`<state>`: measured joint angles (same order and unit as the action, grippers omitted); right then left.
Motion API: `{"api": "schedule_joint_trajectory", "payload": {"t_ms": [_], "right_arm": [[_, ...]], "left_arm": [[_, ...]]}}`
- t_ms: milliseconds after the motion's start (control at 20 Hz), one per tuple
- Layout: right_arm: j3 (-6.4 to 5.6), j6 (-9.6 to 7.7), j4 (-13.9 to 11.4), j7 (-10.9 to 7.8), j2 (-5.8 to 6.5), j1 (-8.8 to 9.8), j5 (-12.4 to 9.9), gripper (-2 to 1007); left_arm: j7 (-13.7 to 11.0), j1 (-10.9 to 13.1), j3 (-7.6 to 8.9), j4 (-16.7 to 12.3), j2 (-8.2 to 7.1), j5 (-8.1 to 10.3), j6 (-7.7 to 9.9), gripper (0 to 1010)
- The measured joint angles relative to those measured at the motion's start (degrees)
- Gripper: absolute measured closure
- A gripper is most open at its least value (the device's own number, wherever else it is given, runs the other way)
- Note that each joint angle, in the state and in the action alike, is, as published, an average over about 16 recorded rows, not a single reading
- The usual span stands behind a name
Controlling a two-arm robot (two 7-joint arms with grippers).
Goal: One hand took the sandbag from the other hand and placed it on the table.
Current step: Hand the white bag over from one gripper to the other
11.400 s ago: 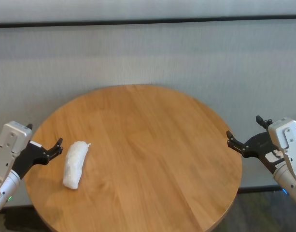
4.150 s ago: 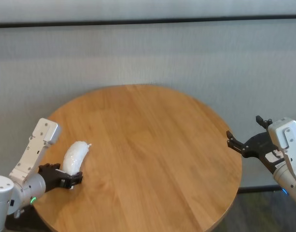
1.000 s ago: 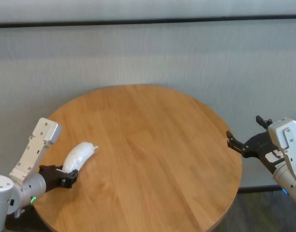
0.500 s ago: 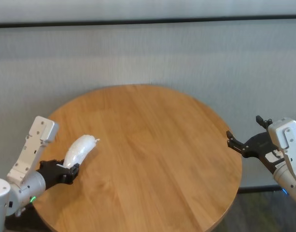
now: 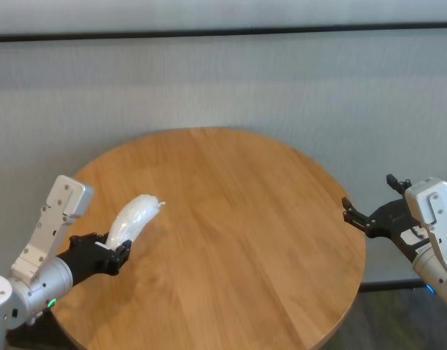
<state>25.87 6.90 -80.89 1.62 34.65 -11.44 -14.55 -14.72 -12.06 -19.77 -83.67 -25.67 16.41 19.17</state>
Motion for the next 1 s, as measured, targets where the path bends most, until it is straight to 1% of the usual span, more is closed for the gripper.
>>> {"api": "schedule_joint_trajectory", "payload": {"t_ms": [400,700,1000], "right_arm": [[0.00,0.00,0.0,0.00,0.00,0.00,0.0,4],[0.00,0.00,0.0,0.00,0.00,0.00,0.0,4],[0.00,0.00,0.0,0.00,0.00,0.00,0.0,4]], "left_arm": [[-2.2,1.1,0.11,-1.7,-0.43,-1.63,-4.36,626],[-3.9,1.5,0.06,-3.1,-0.70,-3.03,-7.56,626],[-5.8,1.4,-0.06,-4.4,-0.82,-4.09,-10.16,626]]}}
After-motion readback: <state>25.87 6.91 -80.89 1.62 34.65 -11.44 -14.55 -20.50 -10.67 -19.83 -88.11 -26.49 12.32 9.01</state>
